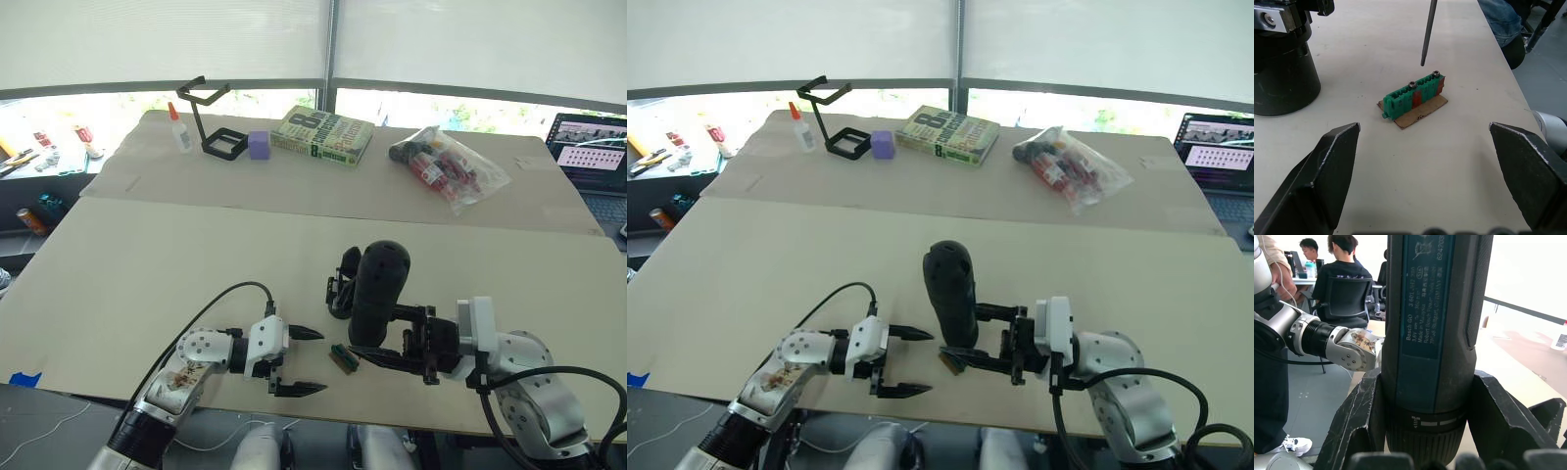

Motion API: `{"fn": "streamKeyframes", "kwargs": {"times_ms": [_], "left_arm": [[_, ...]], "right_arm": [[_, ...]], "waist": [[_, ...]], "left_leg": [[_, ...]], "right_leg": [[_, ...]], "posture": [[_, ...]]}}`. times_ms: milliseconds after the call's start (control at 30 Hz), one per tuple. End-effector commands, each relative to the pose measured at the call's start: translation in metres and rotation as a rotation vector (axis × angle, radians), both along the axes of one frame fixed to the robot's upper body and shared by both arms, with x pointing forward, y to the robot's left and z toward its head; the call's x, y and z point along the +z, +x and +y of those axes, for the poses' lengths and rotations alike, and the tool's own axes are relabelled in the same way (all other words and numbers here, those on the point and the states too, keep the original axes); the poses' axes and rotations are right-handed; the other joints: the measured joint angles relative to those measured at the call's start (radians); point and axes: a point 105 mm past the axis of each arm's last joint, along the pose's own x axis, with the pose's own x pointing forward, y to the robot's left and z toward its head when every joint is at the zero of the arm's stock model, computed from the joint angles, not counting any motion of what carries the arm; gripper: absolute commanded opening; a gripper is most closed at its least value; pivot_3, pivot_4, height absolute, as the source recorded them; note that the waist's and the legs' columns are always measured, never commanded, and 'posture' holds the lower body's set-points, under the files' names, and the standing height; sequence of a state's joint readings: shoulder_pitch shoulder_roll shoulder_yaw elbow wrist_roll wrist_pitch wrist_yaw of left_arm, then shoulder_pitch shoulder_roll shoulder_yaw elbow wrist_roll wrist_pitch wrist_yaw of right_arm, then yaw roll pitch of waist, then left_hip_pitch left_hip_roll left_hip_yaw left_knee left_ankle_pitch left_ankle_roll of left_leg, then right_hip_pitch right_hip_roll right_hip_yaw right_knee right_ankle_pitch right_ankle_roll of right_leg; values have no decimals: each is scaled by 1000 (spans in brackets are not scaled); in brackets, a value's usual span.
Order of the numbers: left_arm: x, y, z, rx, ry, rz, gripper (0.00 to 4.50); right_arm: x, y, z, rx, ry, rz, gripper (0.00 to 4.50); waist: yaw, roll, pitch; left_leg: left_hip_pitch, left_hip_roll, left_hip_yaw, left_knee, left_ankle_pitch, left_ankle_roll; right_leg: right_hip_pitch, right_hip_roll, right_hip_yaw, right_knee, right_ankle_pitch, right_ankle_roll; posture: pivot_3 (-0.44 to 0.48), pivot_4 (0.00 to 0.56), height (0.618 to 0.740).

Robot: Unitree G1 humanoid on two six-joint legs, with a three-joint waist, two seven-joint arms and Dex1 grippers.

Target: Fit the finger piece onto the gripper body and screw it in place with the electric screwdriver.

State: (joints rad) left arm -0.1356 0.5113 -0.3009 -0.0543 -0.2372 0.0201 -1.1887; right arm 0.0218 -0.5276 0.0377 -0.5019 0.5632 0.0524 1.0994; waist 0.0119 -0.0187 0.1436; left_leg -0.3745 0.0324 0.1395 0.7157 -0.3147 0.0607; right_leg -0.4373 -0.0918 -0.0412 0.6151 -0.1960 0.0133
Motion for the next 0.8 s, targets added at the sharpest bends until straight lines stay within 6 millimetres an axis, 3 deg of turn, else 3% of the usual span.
{"fn": "streamKeyframes", "kwargs": {"times_ms": [33, 800], "left_arm": [[3, -8, -5, -19, -19, -2, 4500], [13, -20, -16, -6, -17, -6, 4500]], "right_arm": [[18, -6, 2, 21, 42, -73, 1928], [13, -8, 8, 45, 39, -16, 1928]], "waist": [[0, 0, 0], [0, 0, 0]], "left_leg": [[0, 0, 0, 0, 0, 0], [0, 0, 0, 0, 0, 1]], "right_leg": [[0, 0, 0, 0, 0, 0], [0, 0, 0, 0, 0, 0]], "posture": [[0, 150, 740], [0, 150, 740]]}}
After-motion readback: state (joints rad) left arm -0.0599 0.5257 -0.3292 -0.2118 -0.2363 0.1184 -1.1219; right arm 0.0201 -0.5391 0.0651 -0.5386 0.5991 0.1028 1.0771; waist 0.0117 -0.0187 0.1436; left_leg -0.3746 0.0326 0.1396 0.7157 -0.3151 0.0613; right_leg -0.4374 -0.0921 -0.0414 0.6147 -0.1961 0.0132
